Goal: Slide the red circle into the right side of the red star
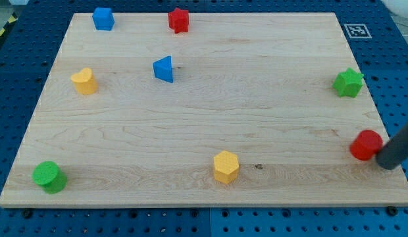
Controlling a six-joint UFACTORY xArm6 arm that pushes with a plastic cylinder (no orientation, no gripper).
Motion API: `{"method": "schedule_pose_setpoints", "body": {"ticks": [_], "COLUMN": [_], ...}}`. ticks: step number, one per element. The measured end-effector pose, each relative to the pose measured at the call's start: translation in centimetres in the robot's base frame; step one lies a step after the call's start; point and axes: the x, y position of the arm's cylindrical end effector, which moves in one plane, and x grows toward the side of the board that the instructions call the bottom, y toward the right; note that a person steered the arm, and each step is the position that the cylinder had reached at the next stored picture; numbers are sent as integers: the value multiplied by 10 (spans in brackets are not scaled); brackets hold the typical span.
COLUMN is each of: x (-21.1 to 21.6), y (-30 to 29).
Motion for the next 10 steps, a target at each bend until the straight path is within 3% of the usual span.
{"method": "schedule_pose_setpoints", "body": {"ticks": [1, 4, 5, 8, 10], "x": [-25, -104, -131, -144, -187], "y": [-37, -46, -73, -162, -225]}}
